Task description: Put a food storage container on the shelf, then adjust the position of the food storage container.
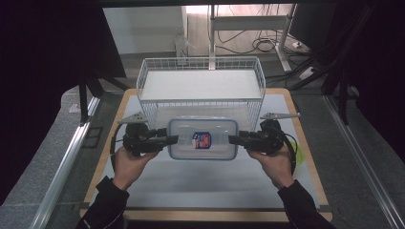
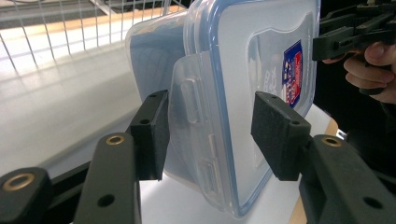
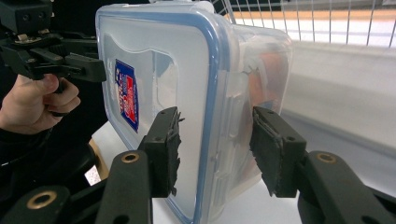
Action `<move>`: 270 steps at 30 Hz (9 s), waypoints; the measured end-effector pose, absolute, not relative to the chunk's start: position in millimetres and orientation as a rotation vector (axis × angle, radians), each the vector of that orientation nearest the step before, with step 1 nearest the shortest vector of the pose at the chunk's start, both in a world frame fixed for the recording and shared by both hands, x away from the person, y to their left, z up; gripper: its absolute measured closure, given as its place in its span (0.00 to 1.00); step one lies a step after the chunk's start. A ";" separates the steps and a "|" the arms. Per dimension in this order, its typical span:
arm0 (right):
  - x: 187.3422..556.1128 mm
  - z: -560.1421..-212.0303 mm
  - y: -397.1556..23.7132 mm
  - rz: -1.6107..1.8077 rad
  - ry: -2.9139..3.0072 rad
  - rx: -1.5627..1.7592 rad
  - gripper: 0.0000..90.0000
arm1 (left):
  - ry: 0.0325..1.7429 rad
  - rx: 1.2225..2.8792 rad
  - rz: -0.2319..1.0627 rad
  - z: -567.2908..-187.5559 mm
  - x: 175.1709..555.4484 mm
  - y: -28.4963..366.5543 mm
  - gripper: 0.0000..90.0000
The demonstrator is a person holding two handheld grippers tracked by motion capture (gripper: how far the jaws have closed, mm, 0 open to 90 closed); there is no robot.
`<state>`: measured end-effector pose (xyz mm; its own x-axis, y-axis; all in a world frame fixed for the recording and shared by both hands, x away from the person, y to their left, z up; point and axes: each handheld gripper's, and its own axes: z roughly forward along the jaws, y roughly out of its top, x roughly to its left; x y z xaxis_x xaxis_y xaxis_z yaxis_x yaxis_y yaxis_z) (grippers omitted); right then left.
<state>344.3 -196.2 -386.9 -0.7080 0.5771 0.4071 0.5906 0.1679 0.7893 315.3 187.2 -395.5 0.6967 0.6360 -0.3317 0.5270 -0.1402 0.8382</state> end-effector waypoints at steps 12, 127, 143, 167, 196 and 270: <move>366.5 -342.5 -186.3 -1.666 -2.402 -1.188 0.59 | 0.907 1.787 0.148 -354.1 337.0 197.1 0.53; 461.0 -334.7 -158.1 -1.719 -2.704 -1.356 0.91 | 0.999 1.802 0.416 -353.0 441.8 189.9 0.88; 456.3 -339.0 -156.7 -1.774 -2.689 -1.330 0.75 | 0.932 1.816 0.468 -356.1 424.7 183.4 0.69; 406.1 -362.7 -160.9 -1.772 -2.824 -1.110 0.33 | 0.789 1.949 0.533 -389.2 368.7 161.9 0.20; 350.7 -402.7 -166.1 -1.683 -2.886 -0.995 0.15 | 0.713 2.013 0.402 -445.0 310.8 168.4 0.08; 312.1 -448.3 -260.1 -1.453 -2.963 -1.437 0.47 | 0.664 2.085 0.452 -508.3 245.5 169.2 0.07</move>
